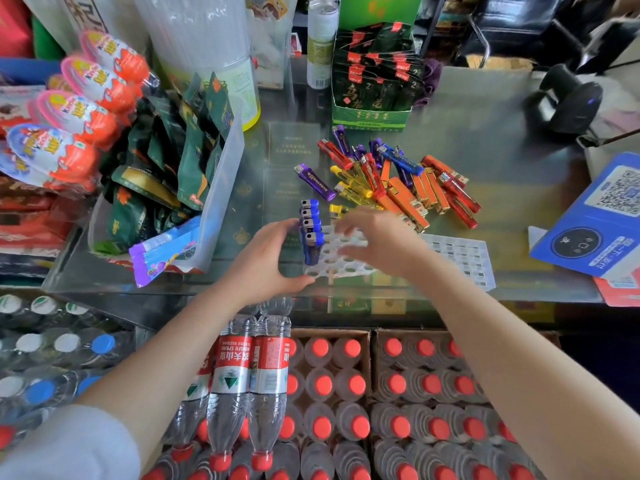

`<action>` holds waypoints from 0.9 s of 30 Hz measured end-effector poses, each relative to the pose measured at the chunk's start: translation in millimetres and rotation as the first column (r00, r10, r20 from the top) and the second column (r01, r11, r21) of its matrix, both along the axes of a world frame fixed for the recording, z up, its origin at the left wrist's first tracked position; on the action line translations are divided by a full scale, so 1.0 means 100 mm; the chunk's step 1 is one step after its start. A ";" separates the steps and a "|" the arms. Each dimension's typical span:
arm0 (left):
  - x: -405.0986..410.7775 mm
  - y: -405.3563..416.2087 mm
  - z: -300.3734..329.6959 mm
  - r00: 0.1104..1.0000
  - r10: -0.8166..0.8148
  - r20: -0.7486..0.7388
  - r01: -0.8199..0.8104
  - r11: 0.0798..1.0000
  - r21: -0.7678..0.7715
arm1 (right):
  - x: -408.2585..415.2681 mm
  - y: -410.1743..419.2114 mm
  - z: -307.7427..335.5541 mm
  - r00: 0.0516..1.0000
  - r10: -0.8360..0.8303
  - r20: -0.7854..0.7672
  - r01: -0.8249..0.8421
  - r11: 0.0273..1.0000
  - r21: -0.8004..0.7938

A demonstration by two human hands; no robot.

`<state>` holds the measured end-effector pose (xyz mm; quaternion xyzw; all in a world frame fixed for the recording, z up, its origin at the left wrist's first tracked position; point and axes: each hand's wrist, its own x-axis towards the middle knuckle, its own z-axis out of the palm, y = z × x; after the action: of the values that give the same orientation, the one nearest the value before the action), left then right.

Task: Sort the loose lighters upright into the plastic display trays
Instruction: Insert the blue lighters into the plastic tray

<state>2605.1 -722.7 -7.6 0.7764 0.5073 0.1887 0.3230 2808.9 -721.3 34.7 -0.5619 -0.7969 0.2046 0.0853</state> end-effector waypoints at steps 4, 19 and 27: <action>0.01 0.10 -0.02 1.000 -0.022 -0.008 0.022 0.999 -0.039 | 0.36 0.37 -0.05 0.916 -0.332 -0.225 0.382 0.893 0.239; 0.15 0.17 0.09 1.000 0.000 0.003 0.001 0.996 -0.089 | 0.65 1.06 -0.23 0.858 -0.507 0.083 0.475 0.844 0.249; 0.16 0.09 0.08 1.000 0.028 0.005 -0.028 0.998 -0.051 | 0.19 0.16 0.02 0.763 -0.295 -0.575 0.316 0.946 -0.066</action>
<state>2620.8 -713.8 0.2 0.7603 0.5217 0.1825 0.3413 2827.8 -705.4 36.9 -0.5938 -0.6344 0.3345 0.3648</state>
